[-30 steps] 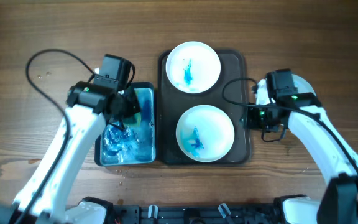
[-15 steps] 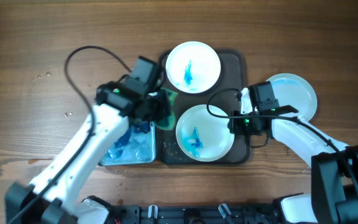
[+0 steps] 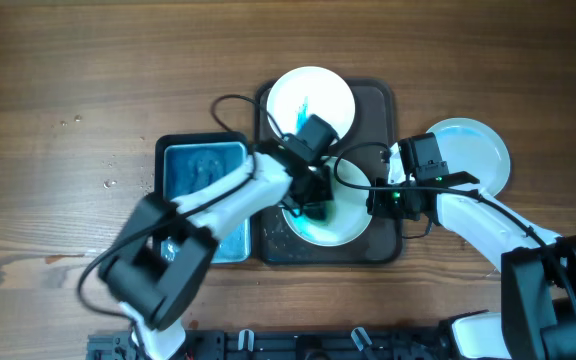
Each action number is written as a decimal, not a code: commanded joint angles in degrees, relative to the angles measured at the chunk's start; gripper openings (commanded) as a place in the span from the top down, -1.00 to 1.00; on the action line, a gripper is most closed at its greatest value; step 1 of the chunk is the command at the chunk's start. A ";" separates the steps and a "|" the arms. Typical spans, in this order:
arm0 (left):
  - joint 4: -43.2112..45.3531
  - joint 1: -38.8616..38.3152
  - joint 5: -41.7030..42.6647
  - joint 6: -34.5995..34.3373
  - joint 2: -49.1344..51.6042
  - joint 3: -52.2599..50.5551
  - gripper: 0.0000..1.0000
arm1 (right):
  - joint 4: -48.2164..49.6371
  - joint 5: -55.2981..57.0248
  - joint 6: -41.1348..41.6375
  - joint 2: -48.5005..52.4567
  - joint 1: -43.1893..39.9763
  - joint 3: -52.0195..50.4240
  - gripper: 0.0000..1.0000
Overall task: Clean dirty plates on tray and stack at the side
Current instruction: 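Scrub the gripped plate with the sponge in the left gripper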
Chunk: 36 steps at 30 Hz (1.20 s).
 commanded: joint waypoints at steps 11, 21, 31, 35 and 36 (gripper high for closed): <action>-12.96 1.77 -33.66 2.43 5.62 0.07 0.92 | -2.56 5.81 0.37 1.01 -0.04 -1.99 0.91; -1.16 2.27 -2.03 9.55 5.79 -0.50 0.92 | -2.89 5.81 0.22 1.01 -0.02 -1.99 0.91; 17.16 -3.13 21.00 3.30 8.48 -2.36 0.92 | -2.97 5.81 0.20 1.01 -0.02 -1.99 0.91; 19.19 -4.76 21.07 3.30 8.76 -2.36 0.92 | -2.99 5.84 0.22 1.01 -0.02 -1.99 0.91; 19.34 -5.20 21.07 3.32 8.76 -2.36 0.92 | -2.99 5.84 0.24 1.01 -0.02 -1.99 0.91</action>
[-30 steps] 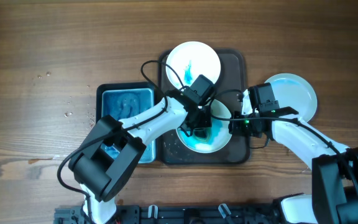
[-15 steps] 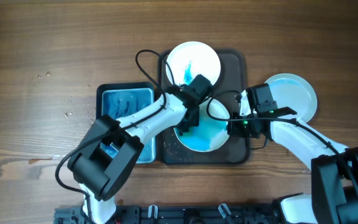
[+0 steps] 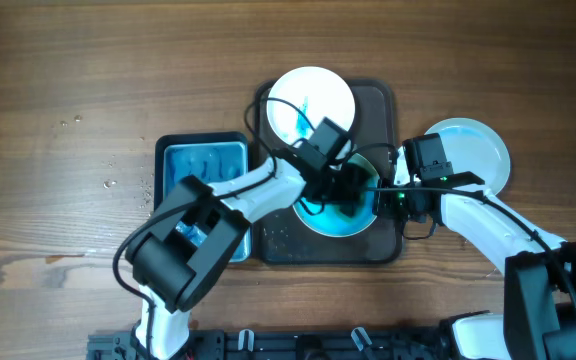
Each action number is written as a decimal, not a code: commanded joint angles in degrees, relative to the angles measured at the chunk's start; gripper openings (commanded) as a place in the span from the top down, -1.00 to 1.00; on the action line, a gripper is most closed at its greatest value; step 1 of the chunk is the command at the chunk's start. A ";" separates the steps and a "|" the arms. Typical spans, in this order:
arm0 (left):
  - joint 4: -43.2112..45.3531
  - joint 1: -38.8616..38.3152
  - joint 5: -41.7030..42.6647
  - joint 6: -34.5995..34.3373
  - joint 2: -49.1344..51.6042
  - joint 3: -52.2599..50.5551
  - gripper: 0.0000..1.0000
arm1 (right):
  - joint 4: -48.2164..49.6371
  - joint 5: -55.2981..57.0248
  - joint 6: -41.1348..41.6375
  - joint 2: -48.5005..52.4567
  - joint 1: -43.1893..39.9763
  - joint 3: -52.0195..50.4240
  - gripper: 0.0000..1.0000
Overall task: Clean dirty plates on tray and stack at the side
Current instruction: 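Scrub the gripped plate with the sponge in the left gripper, then return the sponge to the basin with the left gripper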
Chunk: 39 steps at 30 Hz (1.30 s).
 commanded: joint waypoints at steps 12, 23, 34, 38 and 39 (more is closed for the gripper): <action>-10.64 1.70 -5.62 0.50 1.81 -1.27 0.92 | -0.79 3.41 -1.46 2.01 0.85 -1.99 0.91; -24.70 5.88 -38.80 -1.18 -7.37 -1.22 0.92 | -0.76 3.41 -1.44 2.01 0.85 -1.99 0.91; -25.86 7.43 -24.70 -1.22 -17.49 -1.22 0.92 | -1.22 3.41 -1.53 1.99 0.85 -1.90 0.92; -30.99 10.67 -20.13 -1.22 -28.44 -1.22 0.92 | -3.98 3.45 -1.77 1.88 0.85 -0.17 0.91; -33.03 11.82 -20.37 -1.20 -31.19 -1.22 0.92 | -4.96 3.45 -1.77 1.77 0.85 0.50 0.91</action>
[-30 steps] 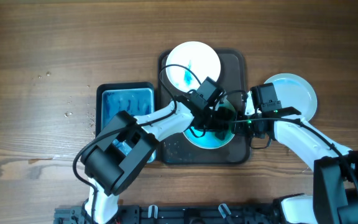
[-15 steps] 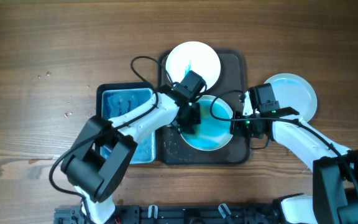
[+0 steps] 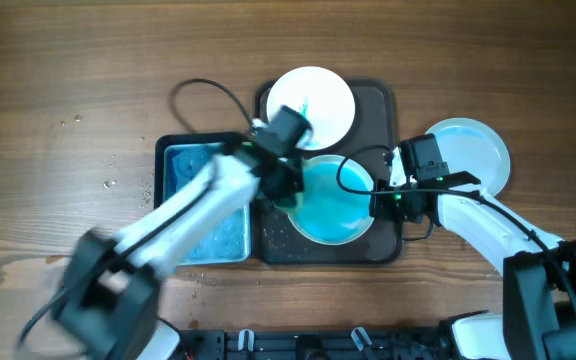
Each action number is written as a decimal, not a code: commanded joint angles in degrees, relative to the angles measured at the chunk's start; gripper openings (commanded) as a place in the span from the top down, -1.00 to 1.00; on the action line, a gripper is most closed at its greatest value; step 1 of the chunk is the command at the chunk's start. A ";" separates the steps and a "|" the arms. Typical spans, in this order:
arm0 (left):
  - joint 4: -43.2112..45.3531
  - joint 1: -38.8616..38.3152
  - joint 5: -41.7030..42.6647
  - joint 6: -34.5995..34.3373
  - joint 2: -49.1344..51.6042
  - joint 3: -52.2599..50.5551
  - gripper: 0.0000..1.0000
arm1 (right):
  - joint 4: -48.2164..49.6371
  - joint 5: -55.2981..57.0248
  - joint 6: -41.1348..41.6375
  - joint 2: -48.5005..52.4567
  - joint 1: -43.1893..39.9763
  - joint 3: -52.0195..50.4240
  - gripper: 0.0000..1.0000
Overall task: Clean dirty plates on tray and stack at the side
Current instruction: 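Return the sponge to the basin with the left gripper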
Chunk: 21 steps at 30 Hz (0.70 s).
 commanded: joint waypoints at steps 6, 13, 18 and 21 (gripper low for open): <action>-18.67 14.43 -8.09 -0.50 -22.08 -0.48 0.92 | -9.29 8.07 -1.51 -0.74 -0.15 4.00 0.91; -16.02 22.01 -9.92 -0.33 -20.83 -9.18 0.92 | -20.00 14.64 -2.80 -3.87 4.46 13.55 0.91; -4.72 22.08 -9.88 -0.31 -18.49 -18.32 0.60 | -28.09 20.26 -2.82 -3.98 13.03 23.21 0.91; -5.20 22.29 -9.90 -0.28 -18.62 -18.10 0.17 | -29.75 24.04 -2.75 -3.96 19.02 28.55 0.91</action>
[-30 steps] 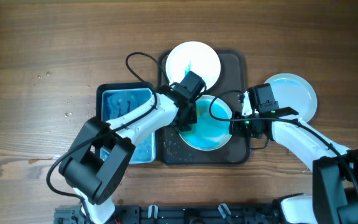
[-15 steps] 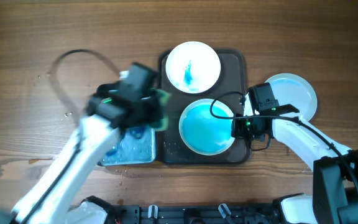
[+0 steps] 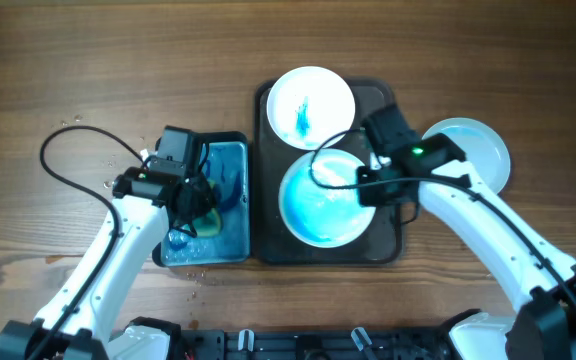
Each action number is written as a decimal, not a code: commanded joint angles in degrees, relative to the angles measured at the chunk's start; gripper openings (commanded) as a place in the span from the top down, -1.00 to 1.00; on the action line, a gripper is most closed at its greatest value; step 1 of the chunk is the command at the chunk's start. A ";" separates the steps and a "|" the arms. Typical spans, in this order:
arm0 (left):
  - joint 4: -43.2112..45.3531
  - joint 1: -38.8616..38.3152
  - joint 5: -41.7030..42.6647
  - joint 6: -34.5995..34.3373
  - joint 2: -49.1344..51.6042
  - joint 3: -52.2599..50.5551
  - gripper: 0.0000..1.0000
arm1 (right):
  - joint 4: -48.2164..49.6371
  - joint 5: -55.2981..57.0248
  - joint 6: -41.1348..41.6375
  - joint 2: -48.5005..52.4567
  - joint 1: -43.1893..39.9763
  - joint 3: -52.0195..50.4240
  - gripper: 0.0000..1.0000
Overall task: Clean dirty plates on tray and stack at the side
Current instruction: 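Return the sponge to the basin with the left gripper, then lift the plate with the right gripper and tilt it over the basin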
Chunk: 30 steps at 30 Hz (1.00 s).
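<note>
A dark tray (image 3: 388, 100) holds two plates. The far plate (image 3: 318, 85) is white with a small blue smear. The near plate (image 3: 318, 210) is covered in a blue film. My right gripper (image 3: 365, 186) sits at that plate's right rim and looks shut on it. My left gripper (image 3: 201, 200) is down in the blue water tub (image 3: 230, 160), shut on a yellowish-green sponge (image 3: 209, 216). A clean white plate (image 3: 480, 150) lies on the table to the right of the tray.
Water drops speckle the wood (image 3: 108, 183) left of the tub. The left arm's cable (image 3: 68, 140) loops over the table at the left. The right arm (image 3: 478, 215) crosses the tray's right edge.
My left gripper has gone from the near plate's left rim to the water tub with the sponge. My right wrist now reaches further over the tray, still at the near plate's right rim.
The left gripper was pressing the sponge on the near plate's left part while the right gripper held its right rim. Then the sponge was at the plate's middle, then at its left edge, with blue film across the plate. Now the sponge is in the tub.
</note>
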 commanded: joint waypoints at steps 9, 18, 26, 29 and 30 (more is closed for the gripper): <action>-14.47 4.70 1.01 -0.39 -9.62 12.57 -1.00 | 5.01 10.32 -0.61 1.18 12.33 13.60 0.91; -16.24 9.35 4.85 -0.42 -24.50 16.20 -1.00 | 18.51 23.45 -2.08 9.70 22.25 16.22 0.91; -16.24 9.42 4.85 -0.39 -30.18 16.20 -1.00 | 24.87 50.62 -2.71 9.92 33.83 16.22 0.92; -16.26 9.42 4.85 -0.39 -30.05 16.20 -1.00 | 26.82 57.05 -6.84 9.92 37.40 16.22 0.92; -16.26 9.42 4.85 -0.39 -29.99 16.20 -1.00 | 27.93 59.32 -8.55 9.92 38.93 16.22 0.91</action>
